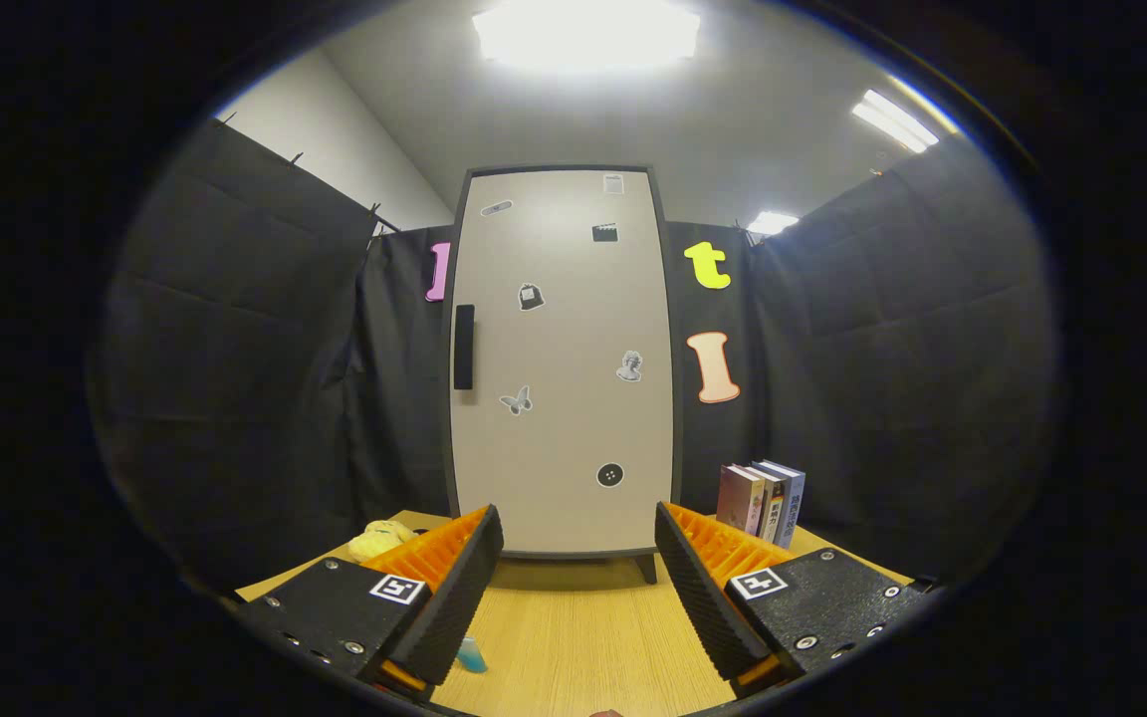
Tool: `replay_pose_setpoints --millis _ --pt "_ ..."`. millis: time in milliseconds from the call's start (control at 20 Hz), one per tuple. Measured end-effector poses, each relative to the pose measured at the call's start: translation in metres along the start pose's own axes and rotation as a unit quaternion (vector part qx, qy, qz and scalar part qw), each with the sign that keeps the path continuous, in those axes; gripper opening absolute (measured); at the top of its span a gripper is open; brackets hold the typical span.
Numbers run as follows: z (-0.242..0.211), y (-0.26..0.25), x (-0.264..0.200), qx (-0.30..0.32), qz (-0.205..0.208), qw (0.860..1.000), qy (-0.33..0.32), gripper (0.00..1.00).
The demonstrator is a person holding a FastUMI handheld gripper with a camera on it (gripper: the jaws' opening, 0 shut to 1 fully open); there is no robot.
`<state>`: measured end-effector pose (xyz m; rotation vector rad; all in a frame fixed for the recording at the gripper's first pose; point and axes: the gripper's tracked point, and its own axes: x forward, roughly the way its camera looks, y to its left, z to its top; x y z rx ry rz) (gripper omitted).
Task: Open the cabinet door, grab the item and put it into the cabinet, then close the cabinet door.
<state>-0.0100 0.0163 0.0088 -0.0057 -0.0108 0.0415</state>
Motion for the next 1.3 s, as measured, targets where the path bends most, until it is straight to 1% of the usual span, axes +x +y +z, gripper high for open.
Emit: replay_pose_setpoints --millis 300,450,600,750,950,1300 --pt "0.045 0.016 0.045 -0.011 0.024 1.000 -0.015 0.95" --pt "0.070 0.022 0.077 0.003 0.035 0.999 -0.028 0.95" --pt "0.086 0.031 0.110 0.022 0.042 0.998 -0.033 0.95" --pt "0.094 0.041 0.146 0.037 0.046 0.998 -0.022 0.95" --pt "0.101 0.065 0.192 0.049 0.063 0.997 -0.007 0.95" --pt "0.116 0.113 0.257 0.067 0.091 0.993 -0.013 0.95"
